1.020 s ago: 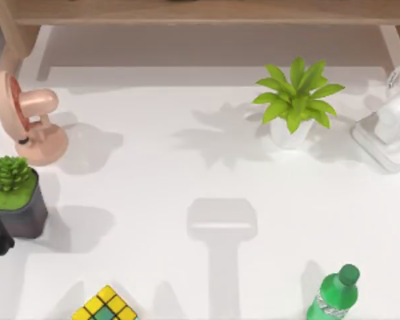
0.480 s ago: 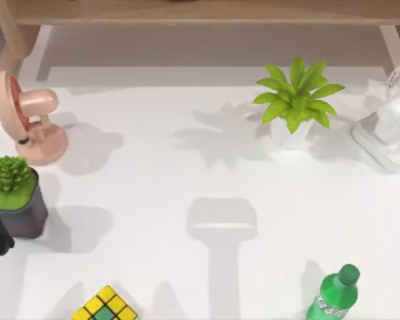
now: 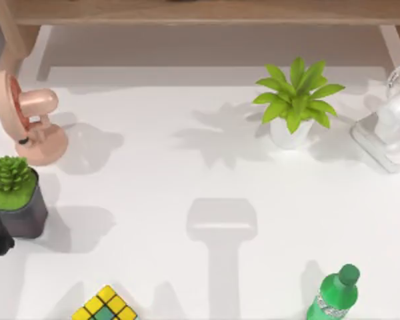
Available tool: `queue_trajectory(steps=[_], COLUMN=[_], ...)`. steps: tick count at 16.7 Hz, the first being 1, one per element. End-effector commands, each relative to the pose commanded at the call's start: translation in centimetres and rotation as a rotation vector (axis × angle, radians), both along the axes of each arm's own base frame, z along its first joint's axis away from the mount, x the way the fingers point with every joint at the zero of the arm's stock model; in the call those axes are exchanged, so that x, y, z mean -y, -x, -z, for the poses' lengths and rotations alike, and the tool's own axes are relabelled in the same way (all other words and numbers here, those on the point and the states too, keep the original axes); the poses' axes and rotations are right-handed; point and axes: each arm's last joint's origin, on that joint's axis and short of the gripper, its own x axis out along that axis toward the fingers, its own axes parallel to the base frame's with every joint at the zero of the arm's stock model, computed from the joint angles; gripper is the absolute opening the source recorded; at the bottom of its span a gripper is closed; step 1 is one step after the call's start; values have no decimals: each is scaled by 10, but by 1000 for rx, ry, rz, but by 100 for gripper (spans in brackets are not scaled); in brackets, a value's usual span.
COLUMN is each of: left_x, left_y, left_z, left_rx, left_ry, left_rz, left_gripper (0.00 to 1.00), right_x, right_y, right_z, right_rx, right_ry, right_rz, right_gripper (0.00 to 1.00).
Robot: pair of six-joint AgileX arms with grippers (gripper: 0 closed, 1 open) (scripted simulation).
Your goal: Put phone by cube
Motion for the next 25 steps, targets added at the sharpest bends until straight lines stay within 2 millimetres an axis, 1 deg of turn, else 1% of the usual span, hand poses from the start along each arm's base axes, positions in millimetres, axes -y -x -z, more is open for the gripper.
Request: queue_trajectory(steps=[2, 5, 7, 9, 12, 15, 18, 22, 25], left_x=[0, 0, 0, 0, 0, 0, 0, 0, 0], left_y=[0, 0, 0, 0, 0, 0, 0, 0, 0], left_z=[0, 0, 0, 0, 0, 0, 0, 0, 0], left_rx=[0, 0, 0, 0, 0, 0, 0, 0, 0], left_ry=[0, 0, 0, 0, 0, 0, 0, 0, 0], left_rz=[0, 0, 0, 0, 0, 0, 0, 0, 0], left_gripper=[100, 100, 100, 100, 100, 100, 100, 100, 100], right_x=[0, 0, -5, -13, -33, -63, -101, -164, -216], right_y=[-1, -14, -26, -40, -62, -84, -102, -117, -118], right_z=[-2, -22, -37, -50, -70, -86, -100, -111, -114], right_rx=[10, 89, 144, 197, 269, 325, 357, 352, 314], right_ry=[8, 59, 85, 99, 92, 56, -4, -97, -159], right_rz=[1, 9, 20, 35, 63, 99, 140, 200, 248], right_gripper=[0, 0, 0, 0, 0, 0, 0, 0, 0])
